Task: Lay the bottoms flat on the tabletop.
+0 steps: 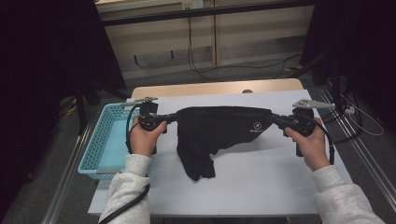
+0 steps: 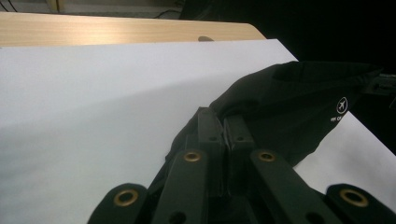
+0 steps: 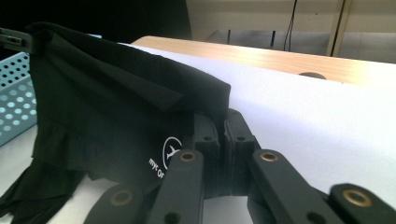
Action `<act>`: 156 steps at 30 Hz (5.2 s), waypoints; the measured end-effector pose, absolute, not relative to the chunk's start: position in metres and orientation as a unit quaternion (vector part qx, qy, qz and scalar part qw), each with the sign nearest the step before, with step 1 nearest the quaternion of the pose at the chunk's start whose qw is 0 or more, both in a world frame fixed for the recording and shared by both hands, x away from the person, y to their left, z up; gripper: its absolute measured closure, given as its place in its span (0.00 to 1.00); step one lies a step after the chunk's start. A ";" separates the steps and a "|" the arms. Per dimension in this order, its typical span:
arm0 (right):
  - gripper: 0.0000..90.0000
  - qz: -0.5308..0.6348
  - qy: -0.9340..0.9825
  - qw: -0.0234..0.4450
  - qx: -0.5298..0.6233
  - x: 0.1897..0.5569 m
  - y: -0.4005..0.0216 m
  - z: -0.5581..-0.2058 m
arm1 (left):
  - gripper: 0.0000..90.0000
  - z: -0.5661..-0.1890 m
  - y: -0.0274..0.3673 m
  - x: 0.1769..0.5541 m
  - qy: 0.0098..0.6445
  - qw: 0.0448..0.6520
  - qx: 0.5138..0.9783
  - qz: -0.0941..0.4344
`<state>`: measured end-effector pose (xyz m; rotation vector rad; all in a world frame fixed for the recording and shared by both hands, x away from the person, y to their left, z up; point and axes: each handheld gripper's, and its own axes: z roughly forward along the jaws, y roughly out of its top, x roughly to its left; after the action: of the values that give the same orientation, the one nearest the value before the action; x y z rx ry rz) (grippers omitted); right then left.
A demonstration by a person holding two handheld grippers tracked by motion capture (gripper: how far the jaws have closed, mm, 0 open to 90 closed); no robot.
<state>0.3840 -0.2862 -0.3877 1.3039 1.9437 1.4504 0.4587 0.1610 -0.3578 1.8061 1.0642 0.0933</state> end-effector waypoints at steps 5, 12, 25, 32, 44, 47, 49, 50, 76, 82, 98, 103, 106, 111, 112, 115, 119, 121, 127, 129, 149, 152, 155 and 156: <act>0.95 0.513 0.696 0.193 0.464 0.392 -0.286 -0.388 | 0.98 -0.360 0.159 0.464 0.442 0.492 0.749 0.042; 0.95 0.507 0.704 0.191 0.460 0.399 -0.286 -0.394 | 0.98 -0.367 0.157 0.469 0.452 0.486 0.747 0.038; 0.95 0.459 0.713 0.234 0.477 0.465 -0.276 -0.388 | 0.98 -0.352 0.151 0.522 0.458 0.493 0.734 0.091; 0.51 0.470 0.688 0.267 0.484 0.497 -0.239 -0.376 | 0.38 -0.362 0.134 0.528 0.436 0.491 0.736 0.164; 0.33 0.412 0.776 0.224 0.422 0.410 -0.209 -0.435 | 0.22 -0.394 0.138 0.464 0.406 0.481 0.768 0.121; 0.33 0.403 0.787 0.222 0.411 0.395 -0.201 -0.442 | 0.20 -0.398 0.138 0.450 0.398 0.480 0.773 0.118; 0.33 0.402 0.789 0.213 0.414 0.390 -0.197 -0.446 | 0.19 -0.401 0.138 0.442 0.391 0.477 0.778 0.117; 0.33 0.402 0.790 0.215 0.410 0.387 -0.194 -0.447 | 0.18 -0.404 0.138 0.439 0.393 0.478 0.777 0.115; 0.58 0.403 0.808 0.180 0.390 0.383 -0.163 -0.463 | 0.13 -0.428 0.139 0.413 0.394 0.456 0.789 0.118; 0.62 0.383 0.825 0.181 0.375 0.394 -0.146 -0.470 | 0.13 -0.428 0.141 0.411 0.396 0.455 0.788 0.120; 1.00 0.381 0.830 0.141 0.382 0.403 -0.144 -0.464 | 0.13 -0.425 0.140 0.411 0.393 0.462 0.786 0.120; 1.00 0.394 0.826 0.137 0.378 0.380 -0.164 -0.457 | 0.13 -0.425 0.138 0.410 0.390 0.459 0.789 0.120; 1.00 0.396 0.825 0.143 0.377 0.367 -0.176 -0.452 | 0.13 -0.425 0.137 0.409 0.388 0.458 0.791 0.120; 1.00 0.415 0.810 0.149 0.387 0.356 -0.194 -0.443 | 0.13 -0.425 0.137 0.407 0.387 0.457 0.792 0.120; 1.00 0.419 0.805 0.154 0.390 0.355 -0.199 -0.440 | 0.13 -0.426 0.136 0.406 0.387 0.456 0.792 0.121; 1.00 0.427 0.793 0.162 0.402 0.355 -0.211 -0.433 | 0.13 -0.425 0.136 0.405 0.383 0.454 0.796 0.119; 1.00 0.434 0.783 0.167 0.414 0.355 -0.226 -0.430 | 0.14 -0.425 0.137 0.405 0.383 0.457 0.794 0.116; 1.00 0.428 0.785 0.162 0.418 0.354 -0.230 -0.434 | 0.14 -0.426 0.137 0.405 0.383 0.455 0.795 0.115; 1.00 0.427 0.783 0.160 0.424 0.352 -0.242 -0.436 | 0.14 -0.428 0.135 0.405 0.381 0.454 0.798 0.111; 1.00 0.431 0.780 0.167 0.422 0.350 -0.245 -0.430 | 0.14 -0.428 0.134 0.405 0.379 0.453 0.799 0.109; 0.98 0.417 0.779 0.177 0.433 0.352 -0.254 -0.436 | 0.16 -0.431 0.123 0.401 0.360 0.450 0.812 0.092; 1.00 0.417 0.784 0.170 0.427 0.352 -0.250 -0.438 | 0.17 -0.432 0.121 0.401 0.358 0.450 0.813 0.090; 1.00 0.421 0.792 0.159 0.413 0.350 -0.241 -0.439 | 0.17 -0.431 0.118 0.401 0.355 0.452 0.813 0.089; 1.00 0.427 0.793 0.157 0.406 0.350 -0.235 -0.437 | 0.17 -0.431 0.117 0.401 0.355 0.452 0.813 0.087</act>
<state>0.3496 -0.2351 -0.4369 1.1617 2.2695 1.2218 0.4006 0.1175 -0.4312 2.0089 0.8776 0.2149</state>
